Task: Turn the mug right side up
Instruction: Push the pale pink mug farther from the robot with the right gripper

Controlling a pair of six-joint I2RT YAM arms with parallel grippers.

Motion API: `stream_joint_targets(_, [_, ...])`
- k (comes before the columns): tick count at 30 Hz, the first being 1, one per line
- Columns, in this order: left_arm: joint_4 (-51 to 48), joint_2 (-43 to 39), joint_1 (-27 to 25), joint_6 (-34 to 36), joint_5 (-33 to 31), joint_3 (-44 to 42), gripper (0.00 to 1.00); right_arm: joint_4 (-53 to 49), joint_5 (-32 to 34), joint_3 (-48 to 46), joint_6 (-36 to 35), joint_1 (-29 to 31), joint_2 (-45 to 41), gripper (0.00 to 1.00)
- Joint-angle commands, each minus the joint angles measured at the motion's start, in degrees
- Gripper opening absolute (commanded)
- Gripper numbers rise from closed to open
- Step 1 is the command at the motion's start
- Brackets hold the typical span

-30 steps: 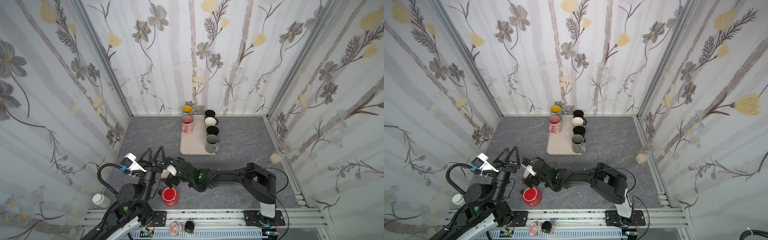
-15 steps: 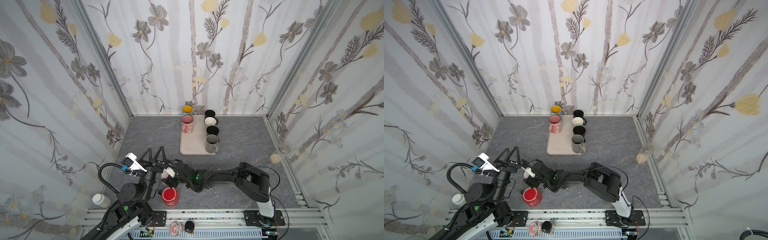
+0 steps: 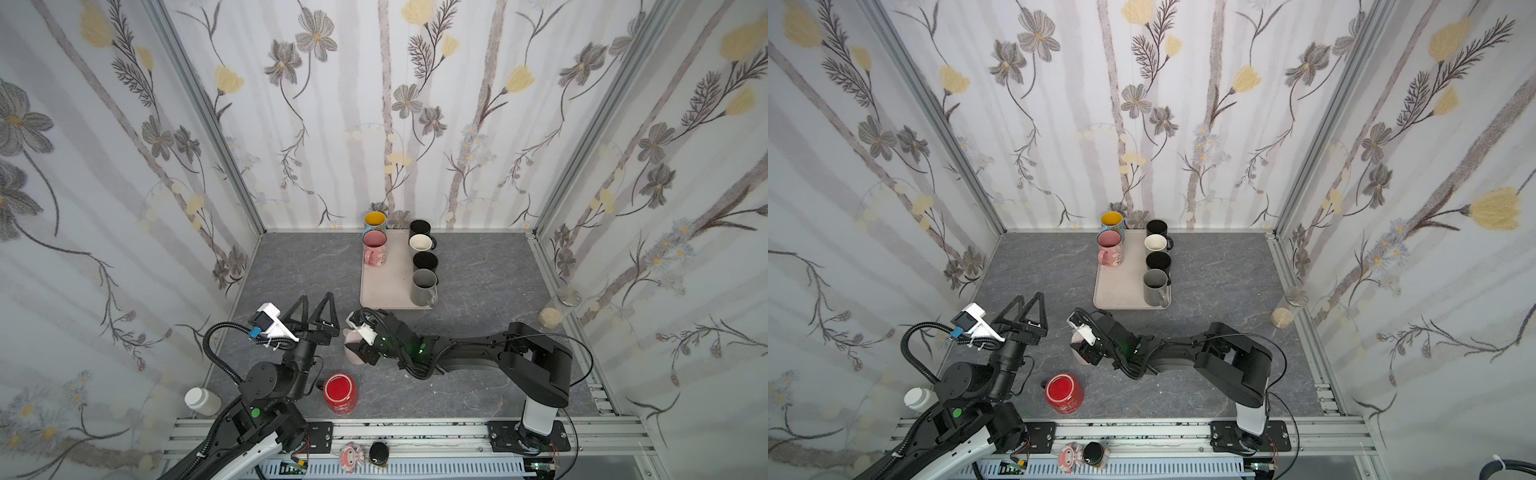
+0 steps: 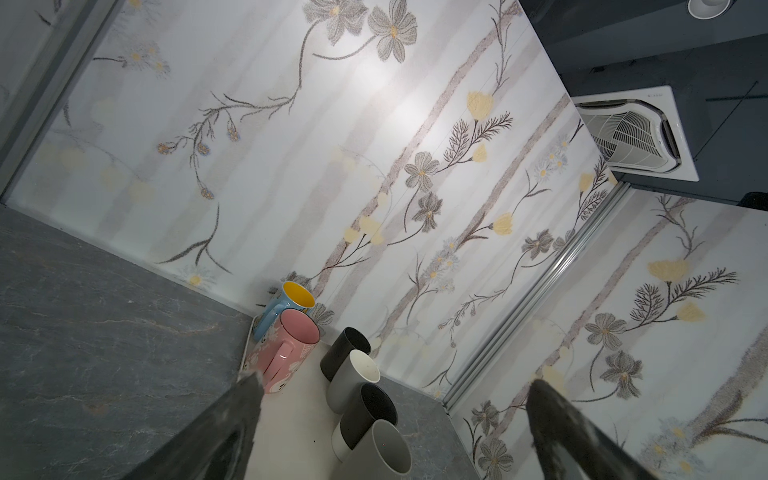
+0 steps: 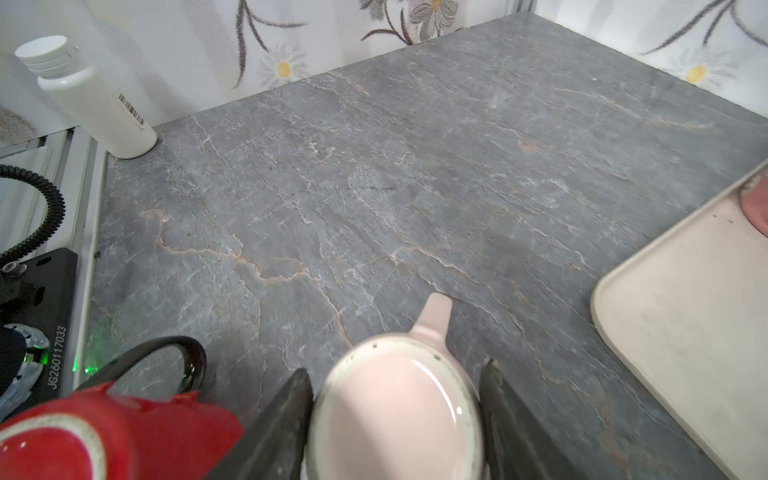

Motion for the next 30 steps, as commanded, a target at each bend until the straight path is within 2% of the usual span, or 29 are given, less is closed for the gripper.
stream_joint_targets(1, [1.3, 1.1, 0.0, -0.8, 0.6, 0.2, 1.0, 0.9, 1.4, -3.2, -0.3, -0.3, -2.6, 0.59])
stream_joint_targets(5, [2.5, 2.4, 0.1, -0.9, 1.6, -0.3, 1.0, 0.5, 2.9, -7.3, 0.9, -0.3, -5.0, 0.66])
stream_joint_targets(8, [2.6, 3.7, 0.1, -1.0, 2.3, -0.3, 1.0, 0.5, 5.9, -10.0, 2.4, -0.3, -6.3, 0.86])
stream_joint_targets(10, [2.6, 4.6, 0.0, -1.2, 2.9, -0.2, 1.0, 0.5, 7.7, -11.0, 3.7, -0.4, -6.8, 0.9])
stream_joint_targets(17, [0.7, 7.4, 0.0, -2.2, 4.2, 0.1, 1.0, -0.3, 13.9, -15.1, 9.2, -2.1, -8.6, 0.92])
stream_joint_targets(24, [-3.6, 10.9, 0.1, -4.9, 5.9, -0.9, 1.0, -1.3, 16.6, -19.2, 14.4, -5.1, -11.7, 0.92])
stream_joint_targets(27, [-6.6, 15.5, 0.8, -4.9, 8.4, -0.1, 1.0, -1.6, 16.4, -20.4, 16.3, -6.0, -13.1, 0.92])
stream_joint_targets(30, [-11.7, 24.0, 4.9, -6.9, 14.1, 2.3, 0.99, -1.6, 14.1, -21.1, 17.2, -6.9, -14.6, 0.92])
